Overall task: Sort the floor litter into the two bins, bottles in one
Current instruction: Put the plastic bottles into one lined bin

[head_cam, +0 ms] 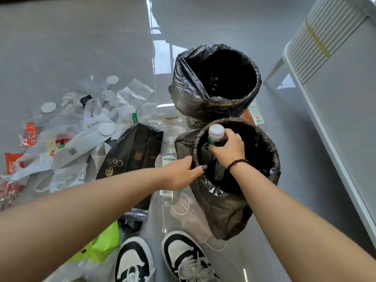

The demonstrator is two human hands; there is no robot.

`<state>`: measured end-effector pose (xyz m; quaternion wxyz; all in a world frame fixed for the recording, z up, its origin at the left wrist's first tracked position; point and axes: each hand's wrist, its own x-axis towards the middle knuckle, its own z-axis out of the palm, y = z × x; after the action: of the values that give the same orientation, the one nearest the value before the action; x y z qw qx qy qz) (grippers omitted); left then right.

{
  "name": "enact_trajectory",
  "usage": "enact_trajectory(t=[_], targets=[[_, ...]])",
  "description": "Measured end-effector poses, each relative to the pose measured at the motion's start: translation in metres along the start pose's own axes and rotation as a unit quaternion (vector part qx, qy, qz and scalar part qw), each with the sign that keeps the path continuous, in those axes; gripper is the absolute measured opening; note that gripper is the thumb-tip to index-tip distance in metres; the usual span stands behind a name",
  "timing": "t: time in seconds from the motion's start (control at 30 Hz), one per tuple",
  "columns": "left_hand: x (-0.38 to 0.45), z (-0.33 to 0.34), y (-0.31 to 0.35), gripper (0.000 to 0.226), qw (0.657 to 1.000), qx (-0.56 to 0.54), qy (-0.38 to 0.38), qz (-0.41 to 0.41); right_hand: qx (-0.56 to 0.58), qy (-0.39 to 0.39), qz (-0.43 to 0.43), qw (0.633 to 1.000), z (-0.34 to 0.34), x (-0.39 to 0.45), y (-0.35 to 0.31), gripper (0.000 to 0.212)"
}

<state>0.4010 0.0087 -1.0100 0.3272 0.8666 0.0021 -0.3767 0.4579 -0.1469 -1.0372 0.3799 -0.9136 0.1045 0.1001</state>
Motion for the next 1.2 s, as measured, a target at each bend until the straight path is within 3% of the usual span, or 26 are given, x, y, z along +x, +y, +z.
enact_trajectory(t=[0.2,0.4,0.5,0.6,0.77,0.9,1.03,1.2], targets=[[-0.009,0.029,0.016,0.045,0.999,-0.025,-0.023,0.026,-0.059,-0.008,-0.026,0.998,-0.013,-0.017,0.002,0.051],[0.000,0.074,0.013,0.030,0.963,-0.258,0.009,0.074,-0.061,-0.010,-0.018,0.998,-0.027,-0.012,0.013,0.047],[-0.002,0.075,-0.002,0.033,0.953,-0.291,0.005,0.090,-0.048,-0.003,-0.022,0.999,-0.033,-0.005,0.021,0.049],[-0.003,0.060,-0.034,0.038,0.974,-0.213,0.061,0.043,-0.045,0.006,-0.029,0.999,-0.033,-0.004,0.024,0.047],[-0.013,0.042,-0.089,0.034,0.963,-0.211,0.150,-0.072,-0.037,-0.020,-0.025,0.999,-0.032,-0.010,0.020,0.064],[-0.011,0.042,-0.115,0.029,0.959,-0.201,0.170,-0.105,-0.038,-0.008,-0.049,0.998,-0.046,-0.032,0.009,0.066],[0.012,0.045,-0.108,0.052,0.960,-0.145,0.217,-0.098,-0.079,0.021,-0.132,0.988,-0.043,-0.053,-0.011,0.060],[0.050,0.065,-0.098,0.098,0.957,-0.065,0.221,-0.177,-0.130,0.058,-0.267,0.953,-0.022,-0.056,-0.035,0.051]])
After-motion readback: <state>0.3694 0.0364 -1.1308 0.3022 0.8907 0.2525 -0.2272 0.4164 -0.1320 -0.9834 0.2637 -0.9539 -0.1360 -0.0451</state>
